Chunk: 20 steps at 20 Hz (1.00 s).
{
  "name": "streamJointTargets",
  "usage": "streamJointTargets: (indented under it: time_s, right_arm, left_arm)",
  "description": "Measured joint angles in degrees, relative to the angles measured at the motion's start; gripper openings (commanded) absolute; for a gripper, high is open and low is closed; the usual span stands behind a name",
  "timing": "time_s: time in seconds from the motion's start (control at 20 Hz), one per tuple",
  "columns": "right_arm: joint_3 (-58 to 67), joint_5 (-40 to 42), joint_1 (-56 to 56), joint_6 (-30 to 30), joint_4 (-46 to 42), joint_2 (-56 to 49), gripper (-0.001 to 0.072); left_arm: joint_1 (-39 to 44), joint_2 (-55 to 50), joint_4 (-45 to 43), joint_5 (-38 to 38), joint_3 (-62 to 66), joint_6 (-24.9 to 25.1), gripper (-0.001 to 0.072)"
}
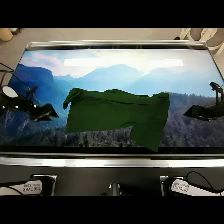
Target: Fold the shirts.
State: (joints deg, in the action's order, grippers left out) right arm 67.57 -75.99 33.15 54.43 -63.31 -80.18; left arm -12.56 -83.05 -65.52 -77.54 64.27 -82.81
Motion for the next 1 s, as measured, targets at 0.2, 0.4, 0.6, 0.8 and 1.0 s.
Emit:
streamJointTargets:
  time_s: [0.2,0.4,0.6,0.8,1.0]
  right_arm:
    - [-1.44,-3.43,0.96,-1.2,-1.03,0.07,0.0487]
    - [-1.86,-4.24,1.18,-1.75,-1.36,0.09,0.0487]
    - [-2.71,-4.57,1.05,-2.67,-1.29,0.09,0.0514]
    - [-6.23,-2.73,-2.69,-5.14,-0.96,-0.55,0.0559]
    - [-7.96,2.49,-7.87,-5.99,1.01,-3.67,0.0544]
  left_arm:
    - [-0.15,0.9,4.44,3.63,-10.47,2.6,0.0532]
    - [1.36,0.15,9.14,6.43,-14.58,4.24,0.0493]
    - [3.78,-0.79,11.65,9.66,-15.74,4.55,0.023]
    - [5.4,-1.05,12.35,13.27,-16.02,3.23,0.004]
    - [5.84,0.17,12.44,15.04,-16.09,2.8,0.0039]
